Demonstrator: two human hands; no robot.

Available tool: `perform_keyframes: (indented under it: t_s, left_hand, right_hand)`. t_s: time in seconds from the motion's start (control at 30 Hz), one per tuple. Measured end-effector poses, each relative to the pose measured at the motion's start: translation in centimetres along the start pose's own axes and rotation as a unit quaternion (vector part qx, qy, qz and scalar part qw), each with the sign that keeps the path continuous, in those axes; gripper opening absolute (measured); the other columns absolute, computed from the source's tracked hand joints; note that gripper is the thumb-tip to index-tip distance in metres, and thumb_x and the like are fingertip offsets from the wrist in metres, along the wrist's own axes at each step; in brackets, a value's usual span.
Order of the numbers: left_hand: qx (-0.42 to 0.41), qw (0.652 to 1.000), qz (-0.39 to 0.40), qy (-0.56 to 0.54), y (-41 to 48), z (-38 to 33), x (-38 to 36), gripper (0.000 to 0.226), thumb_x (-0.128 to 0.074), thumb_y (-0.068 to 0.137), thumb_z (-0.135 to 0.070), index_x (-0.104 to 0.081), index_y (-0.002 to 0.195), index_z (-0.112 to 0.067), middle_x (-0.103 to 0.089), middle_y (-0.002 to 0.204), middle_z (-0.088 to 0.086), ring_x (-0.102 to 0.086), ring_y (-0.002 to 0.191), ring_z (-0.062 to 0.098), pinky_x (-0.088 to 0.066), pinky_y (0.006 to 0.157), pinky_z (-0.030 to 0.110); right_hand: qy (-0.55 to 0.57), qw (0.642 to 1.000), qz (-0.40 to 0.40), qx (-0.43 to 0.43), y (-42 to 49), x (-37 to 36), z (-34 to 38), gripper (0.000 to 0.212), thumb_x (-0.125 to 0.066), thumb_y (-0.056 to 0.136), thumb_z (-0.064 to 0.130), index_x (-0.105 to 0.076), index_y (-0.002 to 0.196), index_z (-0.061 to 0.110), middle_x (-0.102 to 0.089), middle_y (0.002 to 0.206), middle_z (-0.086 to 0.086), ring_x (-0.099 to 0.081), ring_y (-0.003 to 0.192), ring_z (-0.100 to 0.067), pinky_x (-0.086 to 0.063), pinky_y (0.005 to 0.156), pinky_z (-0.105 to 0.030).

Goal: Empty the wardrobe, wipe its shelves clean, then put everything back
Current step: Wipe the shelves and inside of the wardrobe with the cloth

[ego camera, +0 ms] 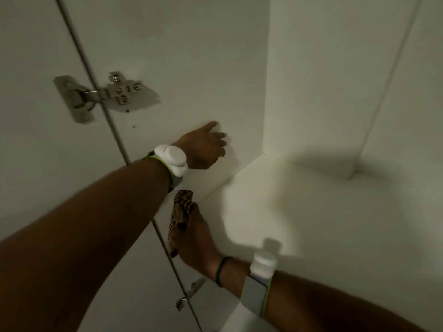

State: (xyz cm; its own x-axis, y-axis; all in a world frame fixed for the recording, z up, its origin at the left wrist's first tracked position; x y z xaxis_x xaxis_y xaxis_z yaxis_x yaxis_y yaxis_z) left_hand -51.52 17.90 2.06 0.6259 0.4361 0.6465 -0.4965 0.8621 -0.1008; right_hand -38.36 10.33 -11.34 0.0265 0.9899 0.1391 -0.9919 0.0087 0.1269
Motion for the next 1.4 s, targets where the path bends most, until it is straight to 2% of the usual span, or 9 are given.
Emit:
perform_keyframes:
  t_s: [0.1, 0.27, 0.57, 0.67, 0.77, 0.9, 1.03, 1.2, 1.4]
  left_hand:
    - [-0.01, 0.998, -0.012, -0.061, 1.6, -2.2, 0.1, 0.041, -0.031, 0.106, -0.034, -0.051, 0.141, -0.032, -0.037, 0.159, -0.004, -0.017, 0.154, 0.02, 0.0, 0.125, 0.05]
    - [0.036, 0.965, -0.049, -0.256, 4.0, -5.0, -1.1, 0.041, -0.037, 0.106, -0.036, -0.05, 0.145, -0.027, -0.038, 0.159, -0.004, -0.024, 0.151, 0.017, -0.012, 0.122, 0.038]
    - [-0.095, 0.889, -0.127, -0.43, 14.3, -21.4, 9.6, 0.058, -0.033, 0.101, -0.052, -0.048, 0.148, -0.021, -0.04, 0.159, 0.003, -0.032, 0.149, 0.019, -0.024, 0.121, 0.034]
    - [-0.082, 0.867, -0.087, -0.484, 18.1, -26.2, 13.1, 0.056, -0.038, 0.104, -0.045, -0.036, 0.154, -0.02, -0.026, 0.165, 0.003, -0.018, 0.153, 0.023, -0.015, 0.124, 0.045]
    - [-0.024, 0.84, -0.016, -0.542, 20.8, -29.8, 13.7, 0.061, -0.035, 0.104, -0.044, -0.02, 0.159, -0.02, -0.011, 0.168, 0.004, -0.005, 0.155, 0.03, -0.004, 0.123, 0.057]
    - [0.047, 0.869, -0.057, -0.49, 22.0, -31.4, 12.8, 0.069, -0.028, 0.102, -0.054, -0.011, 0.161, -0.021, -0.015, 0.166, 0.008, -0.011, 0.153, 0.034, -0.006, 0.12, 0.06]
    - [0.064, 0.848, -0.068, -0.521, 22.1, -31.2, 12.8, 0.065, -0.025, 0.103, -0.052, -0.014, 0.16, -0.022, -0.016, 0.167, 0.004, -0.01, 0.154, 0.03, -0.005, 0.122, 0.056]
    - [0.109, 0.84, -0.01, -0.531, 22.7, -31.6, 12.6, 0.064, -0.023, 0.104, -0.047, -0.01, 0.161, -0.02, -0.008, 0.169, 0.001, -0.003, 0.155, 0.029, -0.001, 0.123, 0.056]
    - [0.076, 0.85, -0.002, -0.521, 25.5, -36.8, 19.8, 0.069, -0.025, 0.105, -0.047, -0.014, 0.158, -0.004, -0.005, 0.167, 0.018, 0.002, 0.153, 0.04, 0.003, 0.122, 0.058]
  right_hand:
    - [-0.006, 0.997, -0.081, -0.018, -0.4, 7.3, 0.9, 0.054, -0.041, 0.1, 0.0, -0.036, 0.151, 0.018, -0.049, 0.143, 0.008, -0.053, 0.12, -0.002, -0.043, 0.109, -0.022]
    - [-0.109, 0.969, -0.219, -0.035, -3.0, 18.9, 1.7, 0.043, -0.045, 0.097, 0.006, -0.053, 0.139, 0.015, -0.065, 0.127, -0.004, -0.063, 0.114, -0.02, -0.053, 0.1, -0.038]
    - [-0.276, 0.799, -0.529, -0.079, -14.4, 42.1, 1.1, 0.059, -0.039, 0.09, -0.007, -0.051, 0.145, 0.012, -0.053, 0.147, -0.007, -0.049, 0.135, -0.025, -0.032, 0.111, -0.024]
    - [-0.348, 0.783, -0.512, -0.055, -12.4, 46.5, 0.2, 0.052, -0.042, 0.087, -0.01, -0.058, 0.135, 0.002, -0.058, 0.139, -0.016, -0.052, 0.131, -0.035, -0.033, 0.113, -0.031]
    - [-0.422, 0.813, -0.389, -0.098, -7.0, 48.7, -3.0, 0.054, -0.049, 0.087, -0.003, -0.053, 0.14, 0.002, -0.05, 0.147, -0.019, -0.043, 0.139, -0.036, -0.03, 0.118, -0.044]
    - [-0.458, 0.843, -0.222, -0.174, -1.7, 49.4, -7.9, 0.051, -0.041, 0.105, 0.031, -0.036, 0.154, 0.02, -0.035, 0.16, -0.007, -0.029, 0.148, -0.027, -0.012, 0.124, -0.044]
    - [-0.476, 0.839, -0.194, -0.176, -0.5, 51.5, -9.2, 0.059, -0.038, 0.101, 0.05, -0.032, 0.156, 0.029, -0.034, 0.161, -0.001, -0.029, 0.149, -0.024, -0.011, 0.124, -0.046]
    - [-0.487, 0.839, -0.192, -0.147, -1.9, 51.6, -9.1, 0.055, -0.038, 0.103, 0.045, -0.038, 0.154, 0.025, -0.04, 0.158, -0.002, -0.033, 0.147, -0.022, -0.013, 0.123, -0.048]
    - [-0.499, 0.813, -0.241, -0.177, -17.3, 61.9, -7.8, 0.052, -0.05, 0.099, 0.039, -0.044, 0.15, 0.027, -0.049, 0.152, -0.004, -0.044, 0.139, -0.027, -0.031, 0.118, -0.037]
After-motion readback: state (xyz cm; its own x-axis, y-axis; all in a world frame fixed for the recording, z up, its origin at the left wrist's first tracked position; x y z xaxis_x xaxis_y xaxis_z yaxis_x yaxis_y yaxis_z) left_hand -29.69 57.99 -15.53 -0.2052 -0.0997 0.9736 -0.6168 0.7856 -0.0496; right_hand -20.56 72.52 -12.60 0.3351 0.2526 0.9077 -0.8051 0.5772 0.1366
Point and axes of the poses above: each hand's wrist, its own y-axis towards the middle knuckle, its own x-axis out of the back of the hand, z = x × y, the point moved 9 cm from there along y, towards the middle knuckle
